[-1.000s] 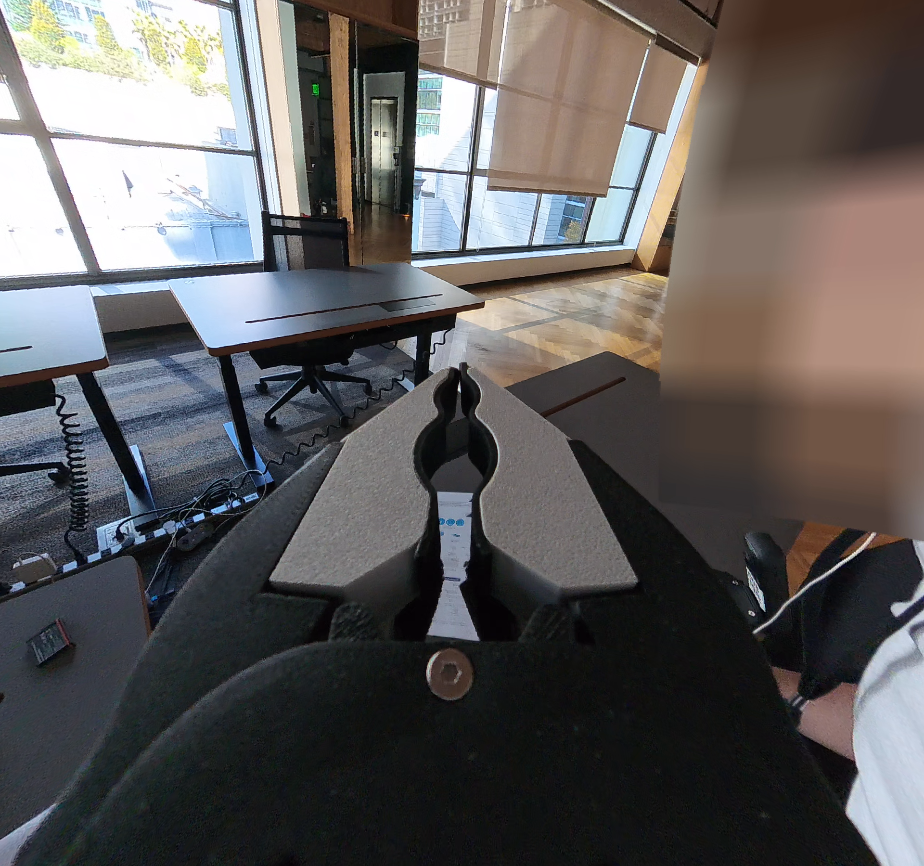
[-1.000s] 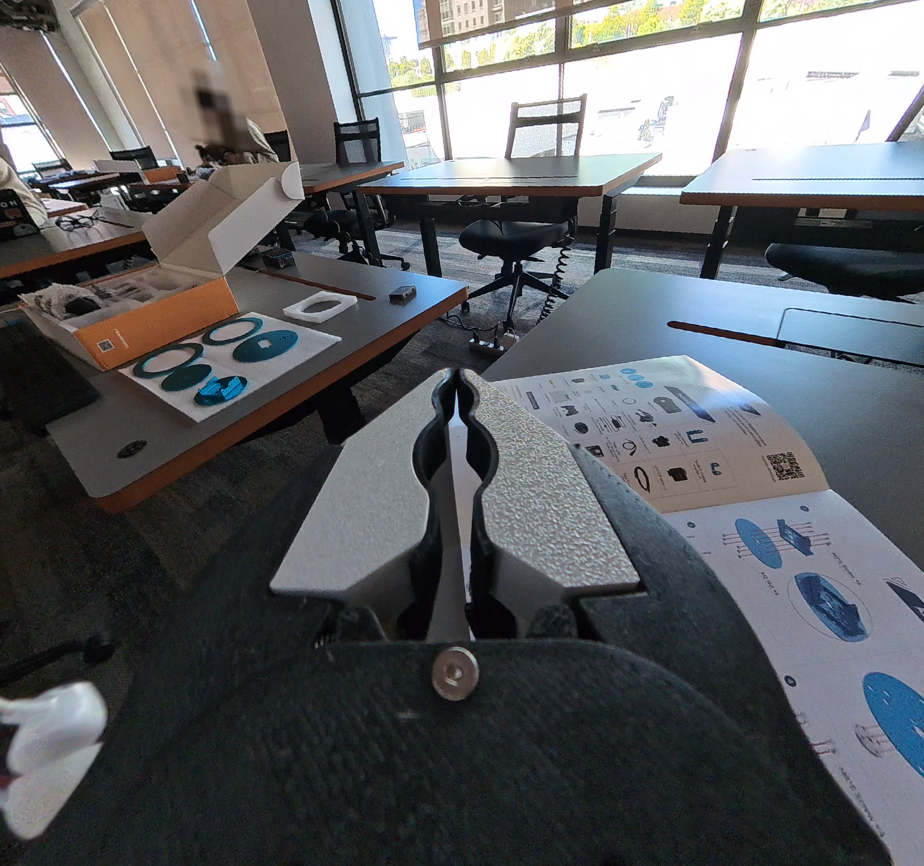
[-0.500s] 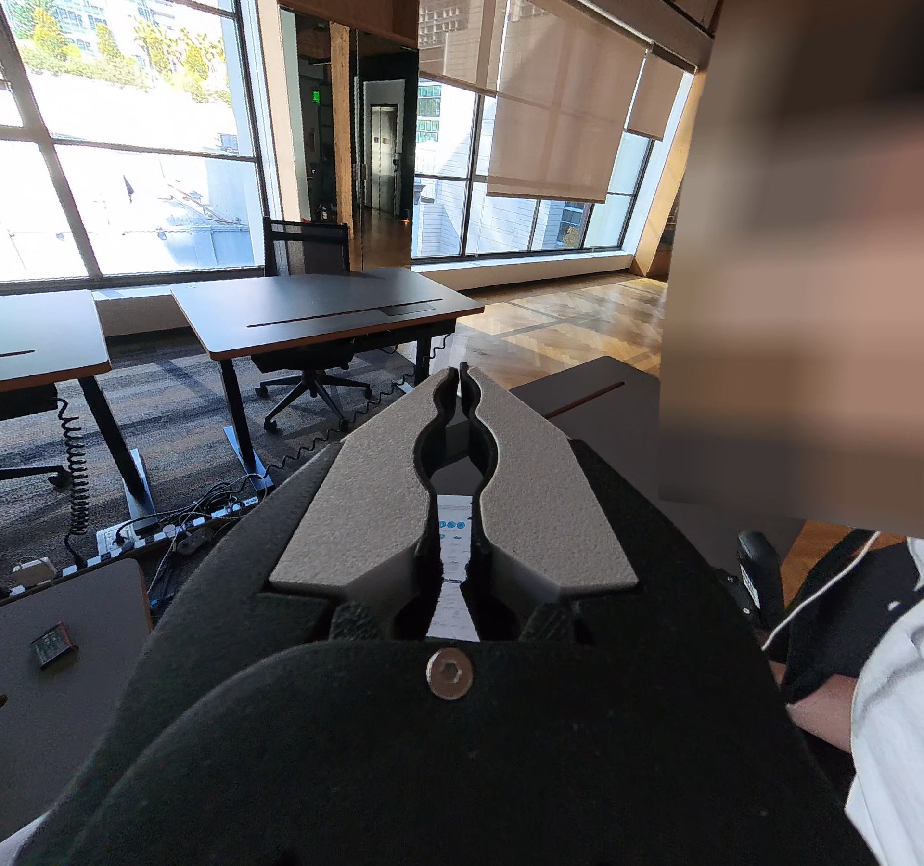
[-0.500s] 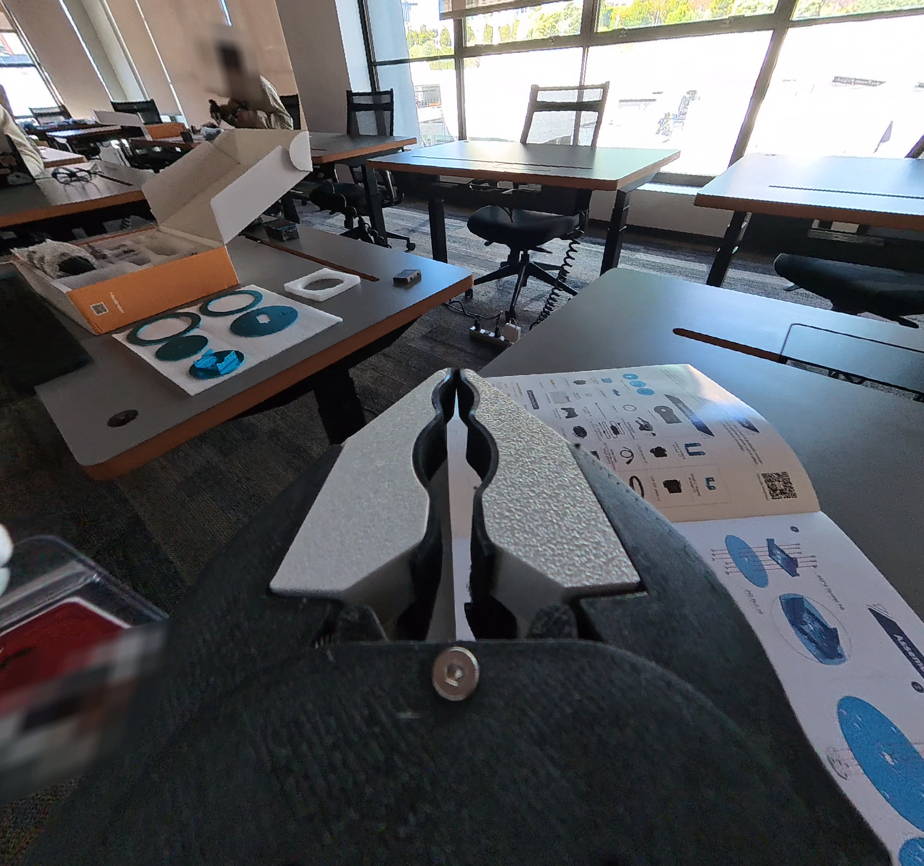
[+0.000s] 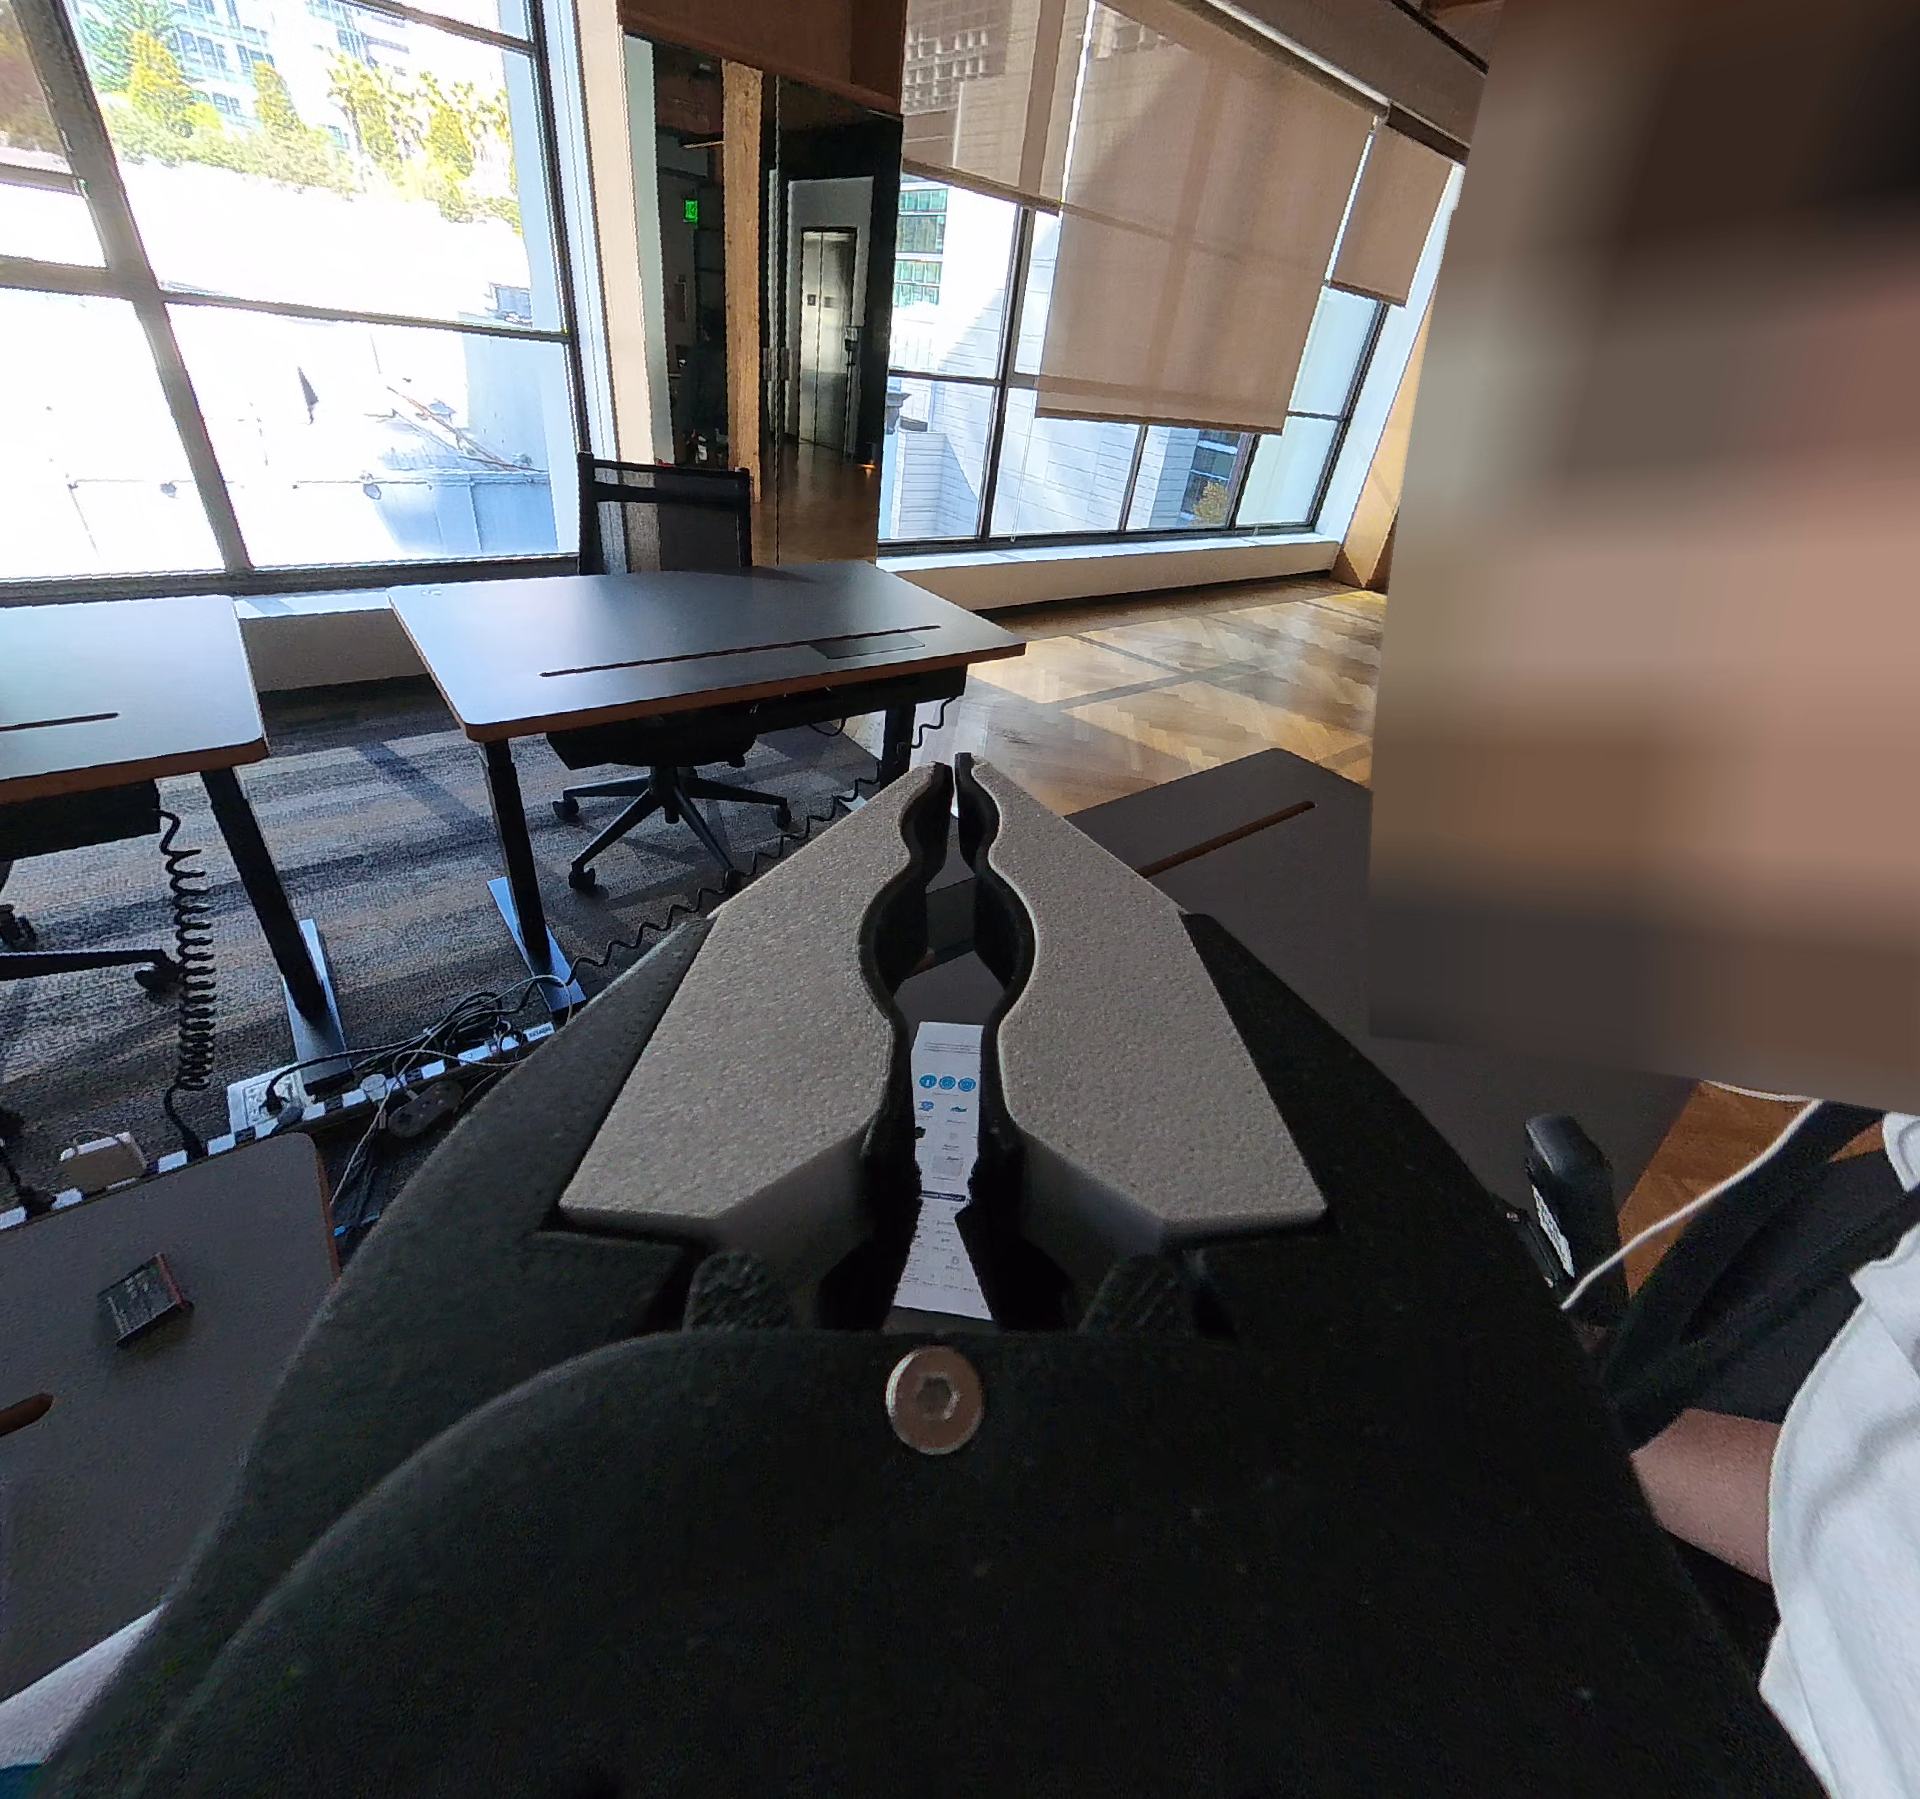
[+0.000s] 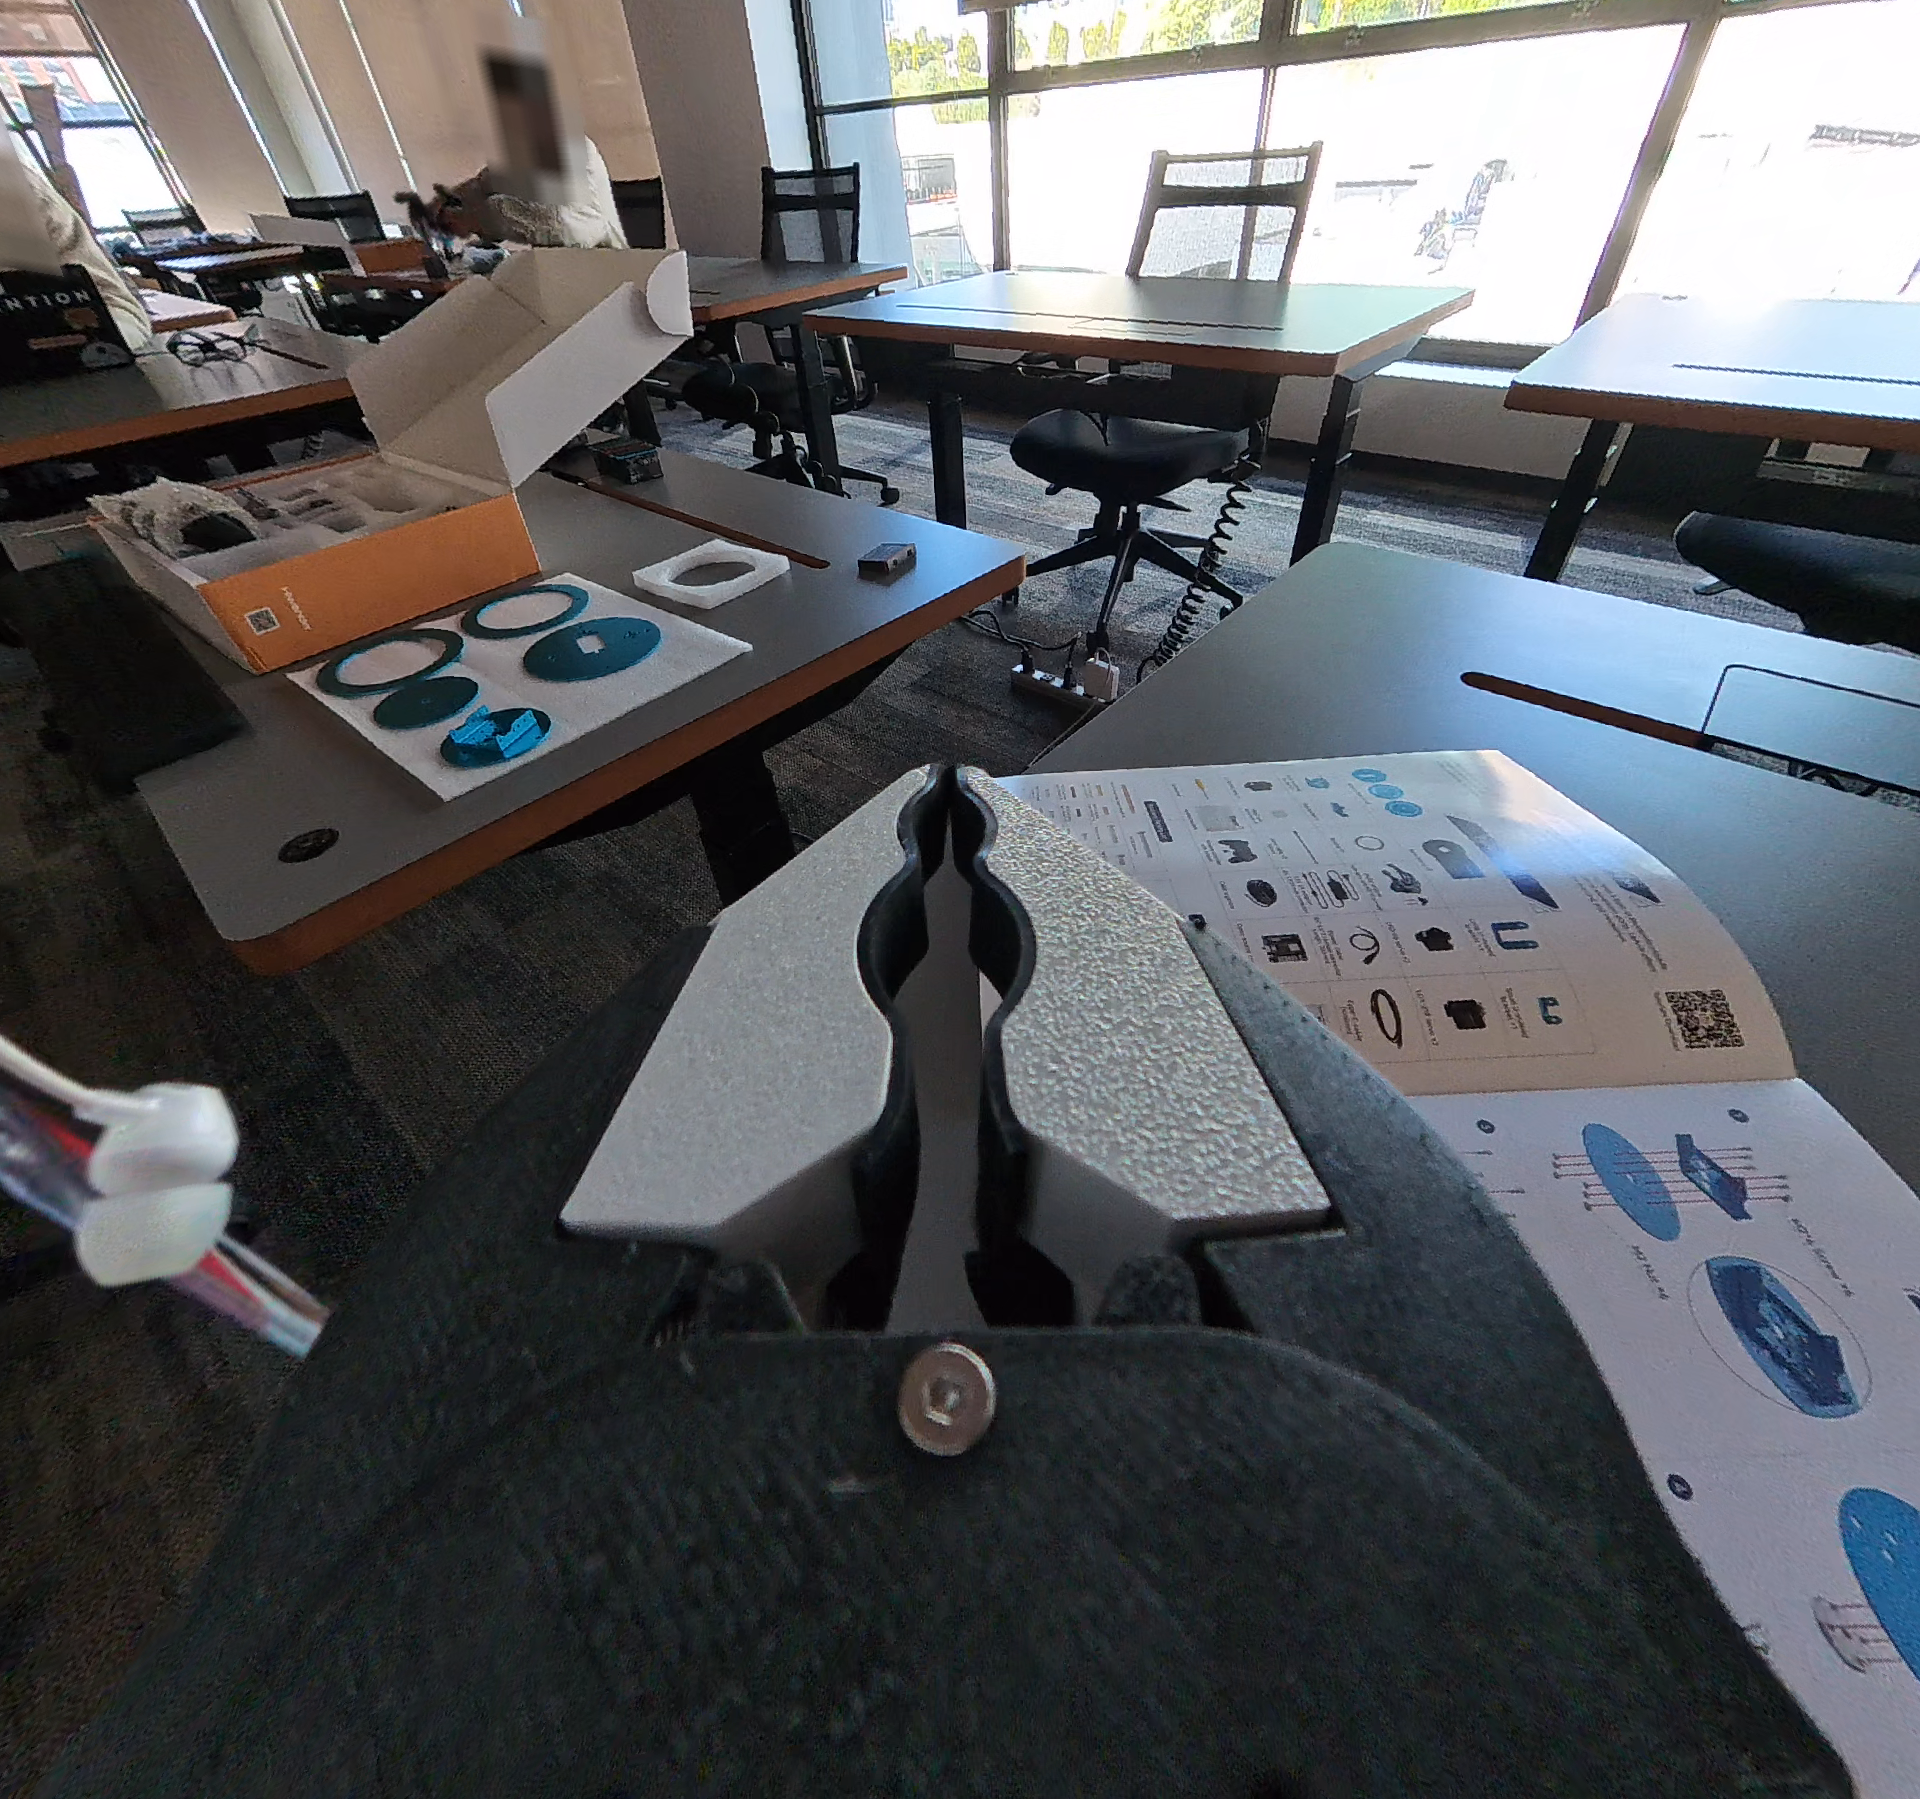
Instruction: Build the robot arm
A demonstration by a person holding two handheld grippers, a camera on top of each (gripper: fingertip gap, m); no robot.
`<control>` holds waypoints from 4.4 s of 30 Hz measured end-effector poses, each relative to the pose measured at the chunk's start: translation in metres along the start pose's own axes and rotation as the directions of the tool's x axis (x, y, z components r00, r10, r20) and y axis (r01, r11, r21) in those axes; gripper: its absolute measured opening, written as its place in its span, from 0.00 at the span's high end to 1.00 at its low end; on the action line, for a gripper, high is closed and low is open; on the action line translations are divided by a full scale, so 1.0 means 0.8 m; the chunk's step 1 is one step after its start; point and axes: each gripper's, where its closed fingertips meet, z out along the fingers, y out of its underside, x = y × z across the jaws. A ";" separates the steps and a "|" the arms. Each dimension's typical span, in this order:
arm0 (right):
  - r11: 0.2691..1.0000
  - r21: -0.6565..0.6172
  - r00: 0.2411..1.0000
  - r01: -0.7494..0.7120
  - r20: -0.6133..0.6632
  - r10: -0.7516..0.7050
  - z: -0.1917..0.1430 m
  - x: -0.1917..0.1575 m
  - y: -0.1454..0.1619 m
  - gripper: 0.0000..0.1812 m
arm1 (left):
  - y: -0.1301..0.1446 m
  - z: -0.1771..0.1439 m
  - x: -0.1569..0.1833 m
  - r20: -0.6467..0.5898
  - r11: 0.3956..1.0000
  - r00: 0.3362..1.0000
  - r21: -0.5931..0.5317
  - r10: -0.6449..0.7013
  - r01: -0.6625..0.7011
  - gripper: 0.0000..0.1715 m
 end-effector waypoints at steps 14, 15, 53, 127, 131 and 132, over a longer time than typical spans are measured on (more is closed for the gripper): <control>0.999 -0.027 0.999 -0.032 0.041 0.033 0.005 -0.001 0.012 1.00 | 0.046 0.009 0.003 -0.005 0.999 1.000 -0.052 0.011 -0.012 1.00; 0.999 -0.026 0.998 -0.036 0.041 0.037 0.007 -0.001 0.011 1.00 | 0.063 0.016 0.004 -0.023 0.997 1.000 -0.070 0.009 -0.011 1.00; 0.926 -0.289 0.634 -0.244 -0.770 -0.073 -0.013 0.075 -0.101 1.00 | 0.362 0.297 -0.102 -0.594 0.741 0.786 -0.447 0.172 -0.500 1.00; 0.891 -0.348 0.666 -0.292 -0.742 -0.071 -0.042 0.116 -0.025 1.00 | 0.313 0.359 -0.076 -0.489 0.855 0.872 -0.443 0.020 -0.269 1.00; 0.886 -0.358 0.688 -0.295 -0.723 -0.063 -0.031 0.111 -0.020 1.00 | 0.322 0.353 -0.090 -0.466 0.852 0.885 -0.463 -0.001 -0.243 1.00; 0.886 -0.362 0.694 -0.291 -0.717 -0.065 -0.028 0.110 -0.020 1.00 | 0.323 0.351 -0.093 -0.461 0.852 0.887 -0.468 -0.008 -0.236 1.00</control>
